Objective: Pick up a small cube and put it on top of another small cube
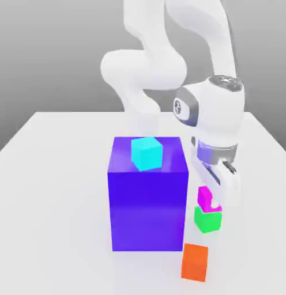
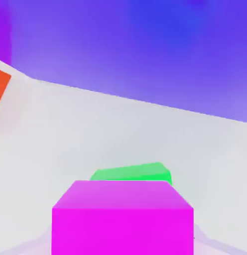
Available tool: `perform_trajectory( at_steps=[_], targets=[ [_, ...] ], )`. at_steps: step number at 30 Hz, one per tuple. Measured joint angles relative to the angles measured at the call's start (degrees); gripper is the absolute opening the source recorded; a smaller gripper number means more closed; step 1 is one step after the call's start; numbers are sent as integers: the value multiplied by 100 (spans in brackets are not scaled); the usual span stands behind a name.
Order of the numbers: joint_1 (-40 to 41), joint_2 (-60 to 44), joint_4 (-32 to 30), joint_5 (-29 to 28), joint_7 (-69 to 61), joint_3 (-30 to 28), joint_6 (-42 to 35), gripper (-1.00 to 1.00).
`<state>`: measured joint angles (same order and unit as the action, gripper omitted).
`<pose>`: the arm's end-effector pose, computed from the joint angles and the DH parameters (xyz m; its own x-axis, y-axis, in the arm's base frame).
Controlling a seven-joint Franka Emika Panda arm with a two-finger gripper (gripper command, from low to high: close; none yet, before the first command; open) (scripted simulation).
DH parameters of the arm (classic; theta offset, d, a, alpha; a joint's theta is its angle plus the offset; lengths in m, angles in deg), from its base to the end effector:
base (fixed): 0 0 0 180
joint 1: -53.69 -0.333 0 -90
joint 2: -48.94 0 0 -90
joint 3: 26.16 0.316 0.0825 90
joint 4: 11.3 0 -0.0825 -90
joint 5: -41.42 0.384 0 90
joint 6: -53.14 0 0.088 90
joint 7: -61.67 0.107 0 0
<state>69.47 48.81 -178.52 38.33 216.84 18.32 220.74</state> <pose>0.2932 0.1647 0.1858 -0.5513 -0.8343 0.0000 -0.8343 0.5512 -0.0113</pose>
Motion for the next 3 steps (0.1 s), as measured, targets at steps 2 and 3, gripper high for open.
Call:
perform_trajectory(
  at_steps=[2, 3],
  targets=[
    [-43, -183, 11, -517, 367, -185, 104, -100],
    [-102, -270, 19, -762, 543, -307, 153, 100]
  ],
)
